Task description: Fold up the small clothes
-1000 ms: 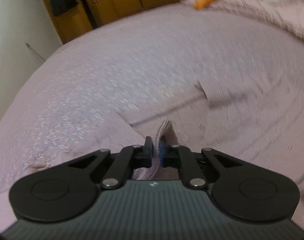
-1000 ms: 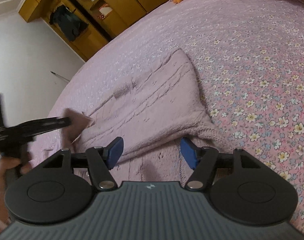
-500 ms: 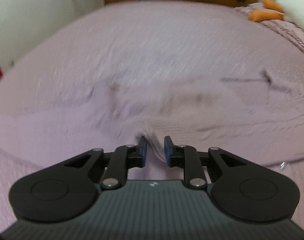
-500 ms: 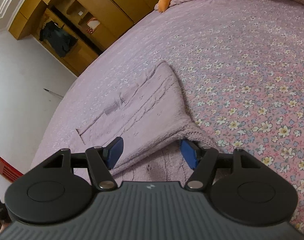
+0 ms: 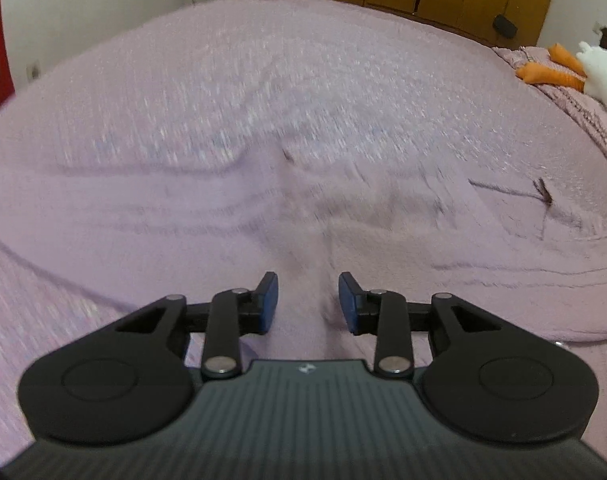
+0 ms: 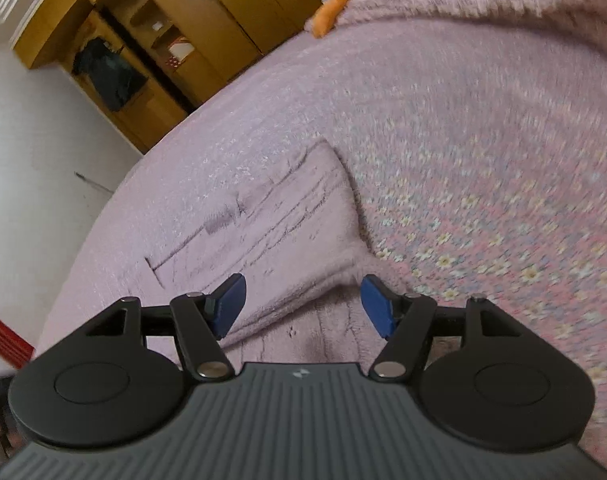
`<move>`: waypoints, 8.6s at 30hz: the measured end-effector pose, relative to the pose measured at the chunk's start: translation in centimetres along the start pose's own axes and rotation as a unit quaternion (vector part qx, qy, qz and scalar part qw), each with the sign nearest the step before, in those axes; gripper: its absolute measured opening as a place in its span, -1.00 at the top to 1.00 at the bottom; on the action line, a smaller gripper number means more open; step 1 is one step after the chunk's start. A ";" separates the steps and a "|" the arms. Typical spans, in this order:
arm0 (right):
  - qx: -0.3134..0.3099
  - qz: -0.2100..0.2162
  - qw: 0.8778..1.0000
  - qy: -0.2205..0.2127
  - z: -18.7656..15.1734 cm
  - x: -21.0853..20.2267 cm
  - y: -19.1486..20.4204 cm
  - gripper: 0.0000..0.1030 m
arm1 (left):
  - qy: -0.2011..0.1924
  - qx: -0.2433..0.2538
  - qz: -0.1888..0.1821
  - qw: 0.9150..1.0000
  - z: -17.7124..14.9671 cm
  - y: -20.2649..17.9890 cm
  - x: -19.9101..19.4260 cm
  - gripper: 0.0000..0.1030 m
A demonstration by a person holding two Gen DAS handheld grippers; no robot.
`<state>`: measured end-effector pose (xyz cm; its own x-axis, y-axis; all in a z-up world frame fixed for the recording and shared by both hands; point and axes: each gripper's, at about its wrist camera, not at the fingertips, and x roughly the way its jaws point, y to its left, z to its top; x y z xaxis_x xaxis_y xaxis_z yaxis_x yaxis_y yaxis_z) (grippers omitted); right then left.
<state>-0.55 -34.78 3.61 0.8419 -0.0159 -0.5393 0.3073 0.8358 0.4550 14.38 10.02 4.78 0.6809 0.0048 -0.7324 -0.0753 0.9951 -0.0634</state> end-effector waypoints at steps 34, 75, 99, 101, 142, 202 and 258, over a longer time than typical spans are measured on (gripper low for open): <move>-0.139 -0.050 0.989 -0.001 -5.8 -1.1 2.1 -0.76 | -0.015 0.117 0.149 0.982 6.2 2.2 6.9 0.01; -0.149 -0.048 0.986 0.051 -8.1 -3.2 4.3 -0.82 | -0.114 -0.200 0.192 0.954 2.1 21.2 -2.2 0.77; -0.096 -0.035 0.994 0.025 -6.9 -4.9 1.6 -0.82 | -0.236 -0.002 -0.039 0.971 5.2 -4.8 -9.9 0.77; -0.088 -0.035 0.995 0.025 -6.8 -5.0 1.3 -0.82 | -0.222 0.016 -0.059 0.973 4.5 -7.6 -8.7 0.77; -0.360 0.035 0.931 0.047 -7.2 7.4 23.2 -0.74 | -0.055 0.050 0.052 0.996 -6.8 -1.5 -1.4 -0.19; -0.393 0.003 0.910 0.128 -10.2 -14.4 3.7 -0.68 | 0.013 0.130 0.030 0.991 -13.8 1.8 -10.7 -0.24; -0.435 -0.053 0.899 0.024 -13.3 -9.7 2.9 -0.80 | 0.011 0.381 -0.014 0.924 -24.2 -6.1 -11.9 -1.00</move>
<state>-13.72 -24.94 0.74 0.8023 -0.1146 -0.5858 -0.0951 0.9443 -0.3150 -10.87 1.51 -2.56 0.6595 -0.0153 -0.7515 0.4826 0.7751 0.4078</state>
